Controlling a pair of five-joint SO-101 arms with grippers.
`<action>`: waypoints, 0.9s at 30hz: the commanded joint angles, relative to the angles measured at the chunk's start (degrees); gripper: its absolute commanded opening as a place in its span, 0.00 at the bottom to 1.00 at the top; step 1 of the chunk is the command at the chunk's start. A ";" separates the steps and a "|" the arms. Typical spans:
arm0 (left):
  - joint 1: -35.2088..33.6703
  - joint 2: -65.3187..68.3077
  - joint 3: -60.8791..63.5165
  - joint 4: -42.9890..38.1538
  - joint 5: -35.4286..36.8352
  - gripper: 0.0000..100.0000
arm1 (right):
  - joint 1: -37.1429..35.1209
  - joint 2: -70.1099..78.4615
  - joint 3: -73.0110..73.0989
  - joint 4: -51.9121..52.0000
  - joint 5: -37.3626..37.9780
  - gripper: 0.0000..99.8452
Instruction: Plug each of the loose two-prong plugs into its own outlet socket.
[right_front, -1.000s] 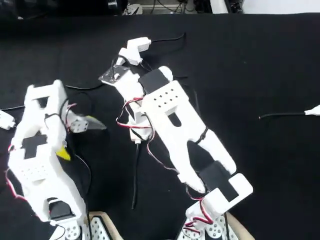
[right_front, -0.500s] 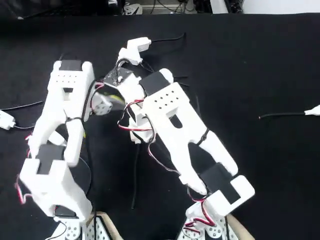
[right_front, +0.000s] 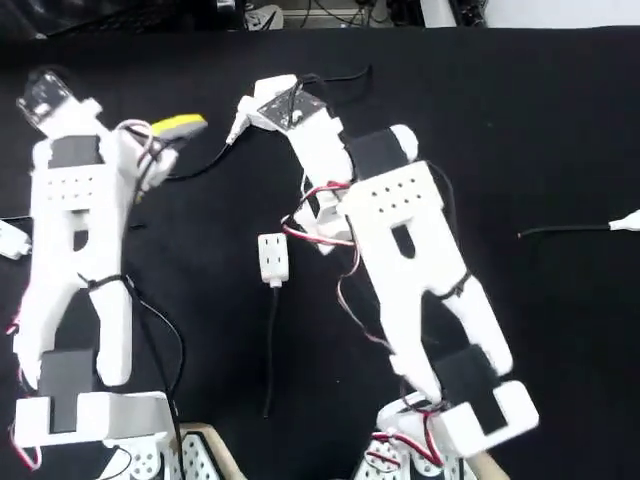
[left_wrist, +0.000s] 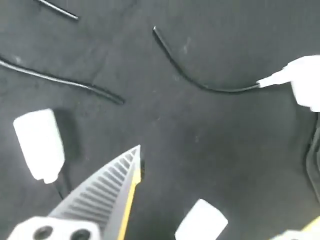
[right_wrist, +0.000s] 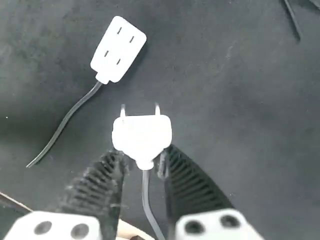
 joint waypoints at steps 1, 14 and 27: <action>5.93 -3.08 7.16 -7.82 0.26 0.54 | -1.67 -3.21 0.84 -1.05 0.26 0.01; 16.57 -13.80 10.51 -9.76 0.62 0.54 | -5.98 -3.12 3.82 -3.78 -1.85 0.01; 18.42 -34.81 46.02 -40.88 -1.67 0.55 | -7.82 -3.47 3.65 -3.78 -5.54 0.01</action>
